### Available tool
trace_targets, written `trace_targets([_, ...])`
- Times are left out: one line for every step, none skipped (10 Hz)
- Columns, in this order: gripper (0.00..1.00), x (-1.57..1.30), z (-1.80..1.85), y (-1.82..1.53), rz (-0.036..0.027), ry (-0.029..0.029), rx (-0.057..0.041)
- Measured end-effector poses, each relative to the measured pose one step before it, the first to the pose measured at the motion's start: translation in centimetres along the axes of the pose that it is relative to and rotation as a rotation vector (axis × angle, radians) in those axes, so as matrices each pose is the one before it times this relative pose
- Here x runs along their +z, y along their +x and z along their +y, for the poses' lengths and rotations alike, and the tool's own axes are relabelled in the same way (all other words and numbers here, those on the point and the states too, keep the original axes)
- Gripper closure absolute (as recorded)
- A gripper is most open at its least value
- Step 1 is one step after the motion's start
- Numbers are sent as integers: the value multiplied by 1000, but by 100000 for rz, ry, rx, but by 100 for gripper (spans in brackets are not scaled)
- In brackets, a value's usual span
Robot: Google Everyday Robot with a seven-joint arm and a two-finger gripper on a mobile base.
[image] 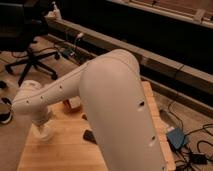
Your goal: Pick up the ceramic cup
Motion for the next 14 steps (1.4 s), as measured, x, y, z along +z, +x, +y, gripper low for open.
trace_targets([37,964,-120,-584,415,46,476])
trace_targets([44,1245,-417,-308,1274,366,2044])
trace_targets([53,1330,-609,-104,2383,78,2559])
trace_targets([66,1833,-185,330,5132,-1780,2138])
trace_targets([74,1194,30,365,4234,-2138,391])
trace_targets([84,773,461,112,4328,-3483,-440])
trace_targets([95,-148,-96,-219,2215,-2632,246])
trace_targets([100,-1524,-310,-587,-1025,-1904,892])
trace_targets([100,-1846,-217,-458,-2107,-1116,1059])
trace_targets([100,-4112,-625,-206,-4745,-614,3156])
trace_targets([100,-1967,-439,126,-2146,-13,2202])
trace_targets([100,-2788,-956,408,-3241,-80,3593])
trace_targets([100,-2204,-660,477,-2614,13,2573])
trace_targets([100,-2189,-402,463,-4204,-756,2112])
